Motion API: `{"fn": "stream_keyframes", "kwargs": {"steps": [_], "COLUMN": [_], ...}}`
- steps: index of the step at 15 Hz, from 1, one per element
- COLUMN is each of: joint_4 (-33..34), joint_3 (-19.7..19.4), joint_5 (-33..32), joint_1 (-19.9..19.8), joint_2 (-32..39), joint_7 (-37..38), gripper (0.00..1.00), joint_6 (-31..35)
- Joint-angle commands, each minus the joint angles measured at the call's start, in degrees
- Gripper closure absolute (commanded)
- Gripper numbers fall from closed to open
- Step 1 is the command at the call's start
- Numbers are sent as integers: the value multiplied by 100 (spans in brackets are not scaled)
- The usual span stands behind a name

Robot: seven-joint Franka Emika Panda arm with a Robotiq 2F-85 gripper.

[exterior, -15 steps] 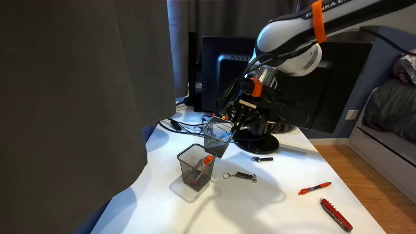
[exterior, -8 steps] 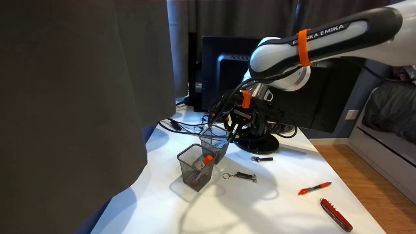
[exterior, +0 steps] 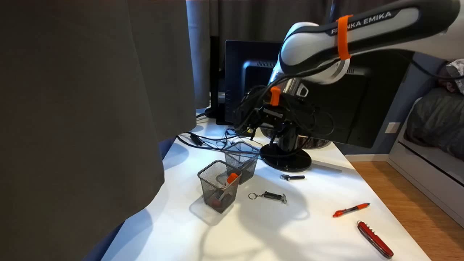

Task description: Move the container furthest to the left to the right

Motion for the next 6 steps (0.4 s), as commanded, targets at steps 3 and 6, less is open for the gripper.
{"fn": "stream_keyframes", "kwargs": {"steps": [3, 6], "joint_4": [-1193, -667], "joint_3": [-145, -160], "joint_5": [-446, -349], "joint_1": [-212, -248], "joint_2": [-1544, -1270], "joint_7": [-1635, -1550], "gripper": [0, 0], "joint_6": [-665, -687]}}
